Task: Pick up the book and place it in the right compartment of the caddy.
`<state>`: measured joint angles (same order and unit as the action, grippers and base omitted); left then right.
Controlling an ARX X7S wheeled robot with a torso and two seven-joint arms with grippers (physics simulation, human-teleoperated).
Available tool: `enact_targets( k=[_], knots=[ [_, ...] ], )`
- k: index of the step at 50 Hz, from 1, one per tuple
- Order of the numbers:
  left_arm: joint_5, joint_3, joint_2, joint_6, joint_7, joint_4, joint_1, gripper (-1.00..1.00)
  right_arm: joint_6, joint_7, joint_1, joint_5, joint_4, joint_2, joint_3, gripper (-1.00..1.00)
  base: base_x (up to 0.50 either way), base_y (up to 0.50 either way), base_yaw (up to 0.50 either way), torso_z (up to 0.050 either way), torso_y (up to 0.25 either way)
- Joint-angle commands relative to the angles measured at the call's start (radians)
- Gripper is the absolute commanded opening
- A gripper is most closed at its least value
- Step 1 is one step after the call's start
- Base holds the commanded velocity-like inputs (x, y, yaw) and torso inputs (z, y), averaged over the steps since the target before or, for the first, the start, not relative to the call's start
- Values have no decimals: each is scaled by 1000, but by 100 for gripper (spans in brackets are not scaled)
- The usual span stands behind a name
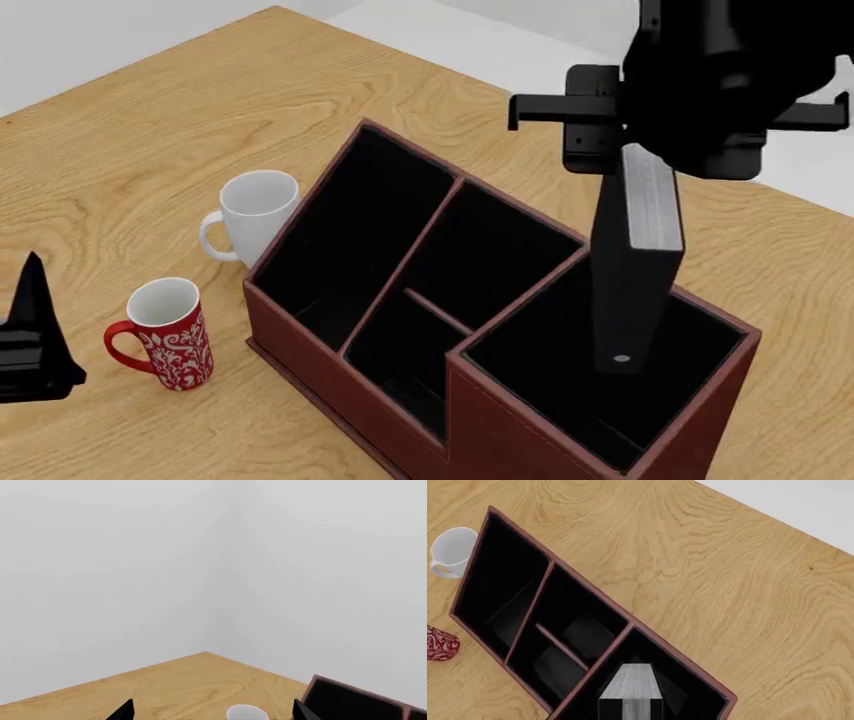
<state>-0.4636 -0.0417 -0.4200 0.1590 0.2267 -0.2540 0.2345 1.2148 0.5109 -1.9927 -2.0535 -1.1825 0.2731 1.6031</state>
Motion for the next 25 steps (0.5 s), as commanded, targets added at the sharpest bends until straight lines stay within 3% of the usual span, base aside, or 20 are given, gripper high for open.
enact_targets(
  k=[1,25],
  knots=[
    [1,-7,1,-2,-2,8,4,100,15,-8,3,34,-10,-6,-28,-100,0,0,0,0,0],
    [1,-13,-2,-2,2,8,3,100,11,-45,51,55,-26,-24,-9,-100,0,0,0,0,1]
  ],
)
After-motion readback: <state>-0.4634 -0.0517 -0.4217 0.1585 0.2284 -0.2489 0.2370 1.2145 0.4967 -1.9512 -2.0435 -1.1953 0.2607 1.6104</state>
